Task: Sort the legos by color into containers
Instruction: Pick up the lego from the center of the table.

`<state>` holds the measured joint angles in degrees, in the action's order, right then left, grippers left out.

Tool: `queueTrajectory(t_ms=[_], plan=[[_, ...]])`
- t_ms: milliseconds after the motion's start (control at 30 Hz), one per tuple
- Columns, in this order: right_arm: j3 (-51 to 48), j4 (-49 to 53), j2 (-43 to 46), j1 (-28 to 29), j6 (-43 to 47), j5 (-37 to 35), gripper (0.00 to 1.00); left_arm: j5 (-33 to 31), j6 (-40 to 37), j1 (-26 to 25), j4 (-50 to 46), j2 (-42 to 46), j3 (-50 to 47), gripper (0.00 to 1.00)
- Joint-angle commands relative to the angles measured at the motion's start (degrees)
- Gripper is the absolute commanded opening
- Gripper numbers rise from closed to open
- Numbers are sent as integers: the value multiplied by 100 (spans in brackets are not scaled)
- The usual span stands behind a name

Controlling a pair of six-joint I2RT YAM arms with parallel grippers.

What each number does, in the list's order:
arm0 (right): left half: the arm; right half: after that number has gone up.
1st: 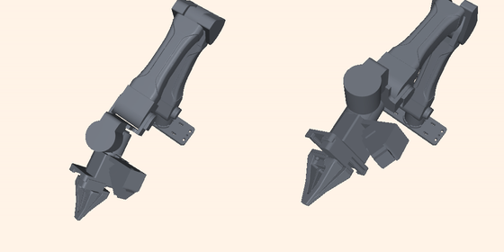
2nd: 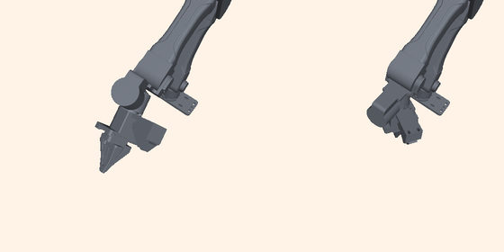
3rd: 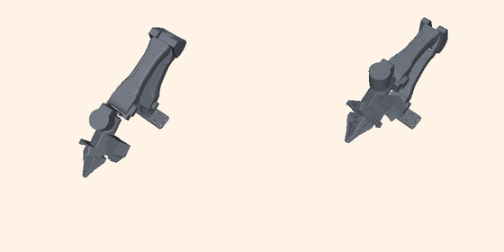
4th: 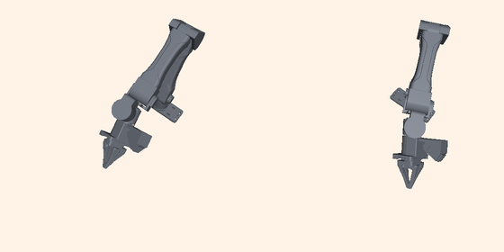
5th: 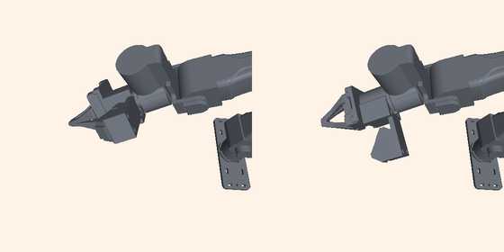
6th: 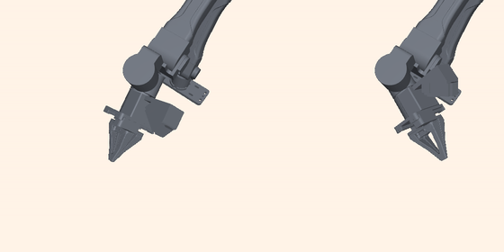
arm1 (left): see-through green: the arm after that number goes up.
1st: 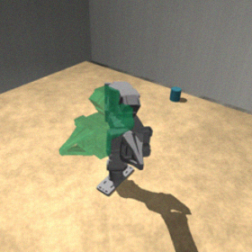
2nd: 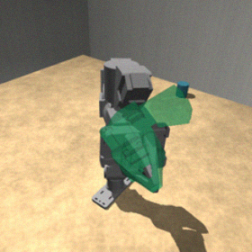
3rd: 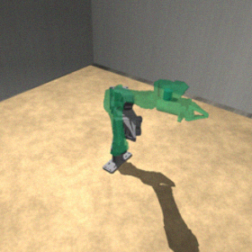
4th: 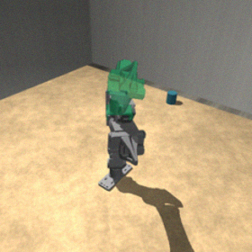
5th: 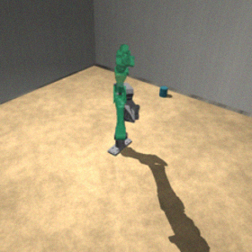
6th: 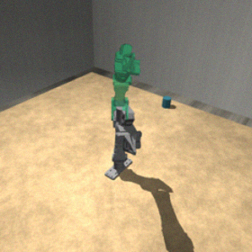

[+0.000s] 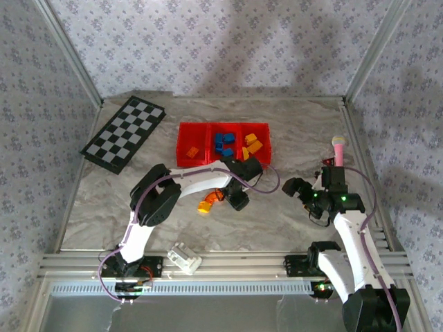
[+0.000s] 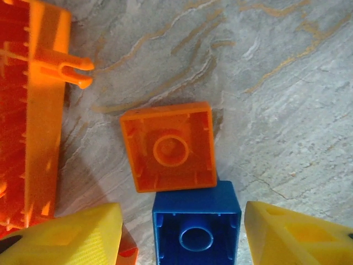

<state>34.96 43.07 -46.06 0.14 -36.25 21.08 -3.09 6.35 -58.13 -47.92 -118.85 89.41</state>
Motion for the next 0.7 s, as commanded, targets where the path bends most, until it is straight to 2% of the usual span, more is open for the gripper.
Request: queueTrajectory(t_ms=[0, 400, 667], plan=[[-18, 127, 3, -14, -36, 81, 100, -139, 119, 38, -50, -61, -55, 59], [-34, 161, 67, -1, -84, 13, 100, -34, 489, 65, 11, -106, -81, 40], [9, 168, 90, -1, -95, -69, 100, -270, 772, 164, -49, 313, -56, 36]])
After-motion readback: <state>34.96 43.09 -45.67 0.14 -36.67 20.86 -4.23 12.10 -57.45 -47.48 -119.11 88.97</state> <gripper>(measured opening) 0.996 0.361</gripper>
